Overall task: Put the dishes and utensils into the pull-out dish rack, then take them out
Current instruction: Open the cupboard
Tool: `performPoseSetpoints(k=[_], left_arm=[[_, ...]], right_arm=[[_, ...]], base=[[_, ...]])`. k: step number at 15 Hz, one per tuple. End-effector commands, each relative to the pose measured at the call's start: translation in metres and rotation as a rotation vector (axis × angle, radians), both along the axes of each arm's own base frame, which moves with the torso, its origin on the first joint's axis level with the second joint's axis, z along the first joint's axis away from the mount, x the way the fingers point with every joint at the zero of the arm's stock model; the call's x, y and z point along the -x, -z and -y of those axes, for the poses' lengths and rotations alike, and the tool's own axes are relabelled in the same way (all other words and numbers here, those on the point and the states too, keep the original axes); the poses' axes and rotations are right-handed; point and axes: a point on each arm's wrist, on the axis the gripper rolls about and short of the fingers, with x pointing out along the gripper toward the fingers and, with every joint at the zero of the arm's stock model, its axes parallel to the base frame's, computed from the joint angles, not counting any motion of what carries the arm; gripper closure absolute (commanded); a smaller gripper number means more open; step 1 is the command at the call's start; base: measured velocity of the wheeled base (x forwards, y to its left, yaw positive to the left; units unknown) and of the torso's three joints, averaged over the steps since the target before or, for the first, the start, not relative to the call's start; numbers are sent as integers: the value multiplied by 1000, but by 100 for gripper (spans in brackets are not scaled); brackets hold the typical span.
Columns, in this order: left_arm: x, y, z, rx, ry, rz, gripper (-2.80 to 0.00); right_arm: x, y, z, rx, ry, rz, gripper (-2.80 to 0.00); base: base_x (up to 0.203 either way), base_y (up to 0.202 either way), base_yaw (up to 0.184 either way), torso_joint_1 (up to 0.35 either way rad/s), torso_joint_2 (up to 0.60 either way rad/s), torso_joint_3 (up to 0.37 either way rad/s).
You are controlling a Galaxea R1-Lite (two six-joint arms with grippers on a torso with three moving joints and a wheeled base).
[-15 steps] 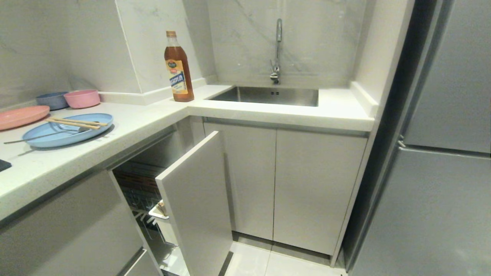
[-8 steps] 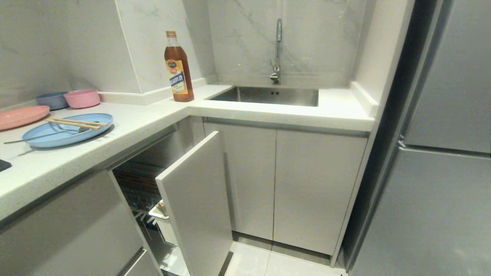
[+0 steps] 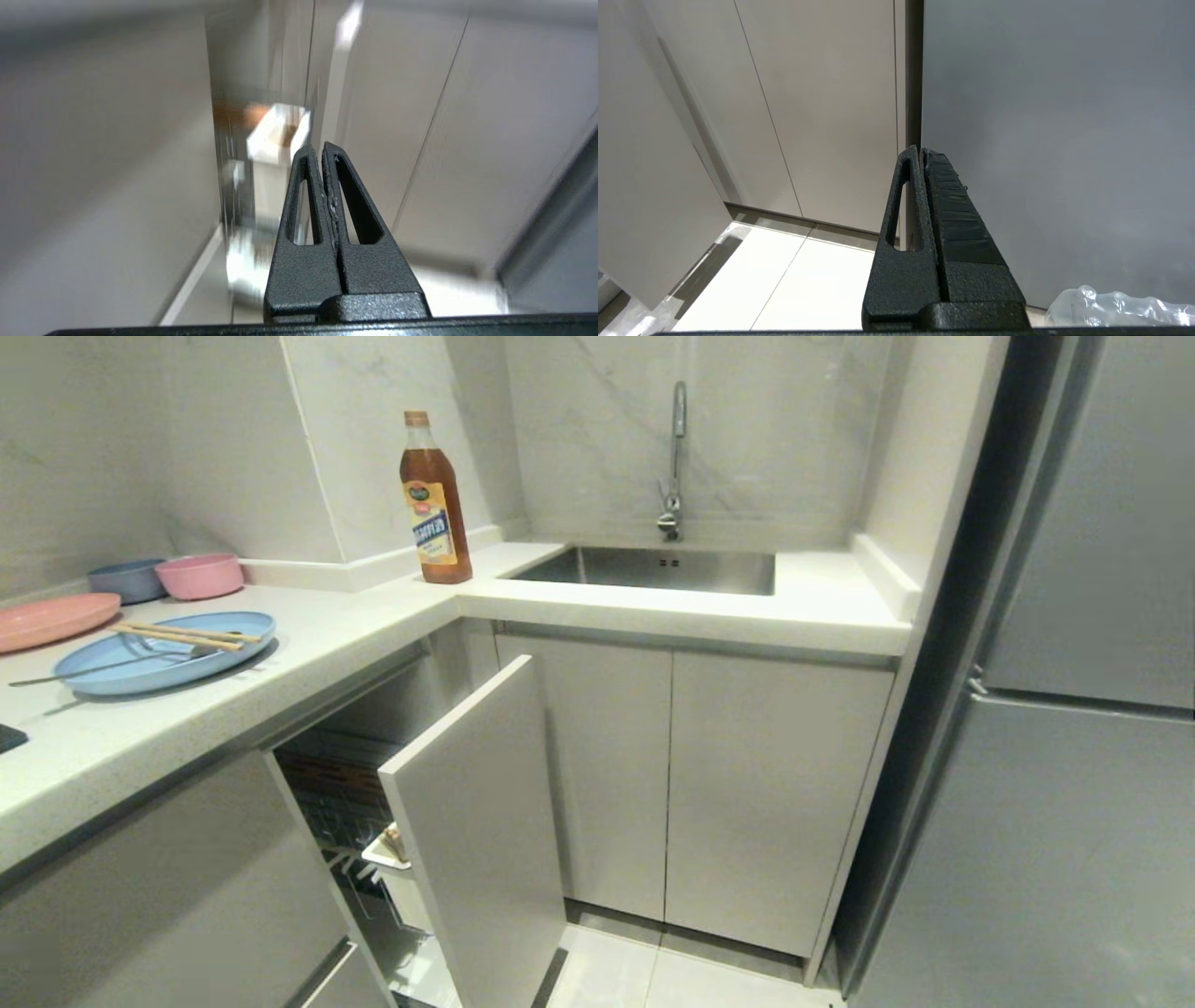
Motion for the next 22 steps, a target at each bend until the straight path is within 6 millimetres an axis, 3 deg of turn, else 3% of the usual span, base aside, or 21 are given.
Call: performPoseSetpoints(k=[1, 4, 5, 6, 9, 12, 14, 16, 19, 22], left_arm=[[15, -42, 0, 5, -10, 121, 0], [46, -125, 0, 5, -23, 245, 0], [50, -155, 0, -1, -27, 264, 0], [42, -180, 0, -7, -31, 242, 0], [-10, -241, -1, -13, -24, 160, 0], [-84, -275, -1, 26, -49, 45, 0], [-141, -274, 0, 44, -53, -73, 0], [-206, -254, 5, 42, -31, -236, 0], [-298, -199, 18, 24, 4, -514, 0], [-358, -151, 31, 7, 44, -704, 0]], right_arm=[[0, 0, 0, 0, 0, -1, 0], [0, 0, 0, 0, 0, -1, 0], [0, 0, 0, 0, 0, -1, 0], [0, 0, 0, 0, 0, -1, 0], [0, 0, 0, 0, 0, -1, 0], [0, 0, 0, 0, 0, -1, 0], [0, 0, 0, 0, 0, -1, 0], [0, 0, 0, 0, 0, -1, 0], [0, 0, 0, 0, 0, -1, 0], [0, 0, 0, 0, 0, -1, 0]], base=[[0, 0, 0, 0, 0, 0], [0, 0, 0, 0, 0, 0], [0, 0, 0, 0, 0, 0], [0, 0, 0, 0, 0, 0], [0, 0, 0, 0, 0, 0], [0, 0, 0, 0, 0, 0], [0, 0, 0, 0, 0, 0], [0, 0, 0, 0, 0, 0], [0, 0, 0, 0, 0, 0], [0, 0, 0, 0, 0, 0]])
